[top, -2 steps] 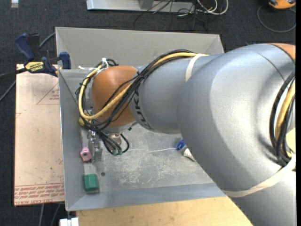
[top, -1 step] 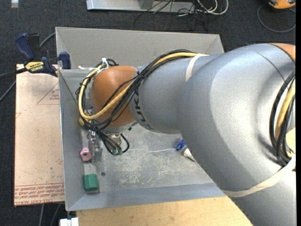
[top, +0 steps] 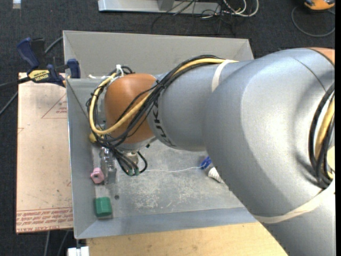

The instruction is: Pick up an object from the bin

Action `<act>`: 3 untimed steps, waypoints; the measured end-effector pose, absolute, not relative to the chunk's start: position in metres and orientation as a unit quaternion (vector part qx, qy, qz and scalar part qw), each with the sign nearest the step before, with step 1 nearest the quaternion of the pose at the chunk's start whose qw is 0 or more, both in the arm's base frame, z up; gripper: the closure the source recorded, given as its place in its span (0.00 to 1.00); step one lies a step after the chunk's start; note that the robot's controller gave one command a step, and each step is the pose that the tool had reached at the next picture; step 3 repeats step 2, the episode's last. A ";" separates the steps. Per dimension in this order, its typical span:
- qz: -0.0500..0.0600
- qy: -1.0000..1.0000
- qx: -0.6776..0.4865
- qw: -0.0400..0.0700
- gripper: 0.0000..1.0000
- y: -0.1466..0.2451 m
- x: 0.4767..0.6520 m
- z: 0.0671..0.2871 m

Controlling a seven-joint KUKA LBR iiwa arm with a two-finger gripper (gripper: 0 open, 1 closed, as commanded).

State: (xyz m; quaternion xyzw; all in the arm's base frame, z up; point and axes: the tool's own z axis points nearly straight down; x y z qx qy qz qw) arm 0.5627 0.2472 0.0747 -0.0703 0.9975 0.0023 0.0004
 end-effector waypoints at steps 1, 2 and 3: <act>0.002 0.998 -0.070 -0.001 1.00 0.247 0.562 0.090; 0.003 0.998 -0.070 0.001 1.00 0.247 0.563 0.114; 0.003 0.998 -0.070 0.001 1.00 0.247 0.563 0.114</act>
Offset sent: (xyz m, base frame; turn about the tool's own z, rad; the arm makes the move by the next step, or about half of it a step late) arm 0.0001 -0.0002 0.0367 0.0000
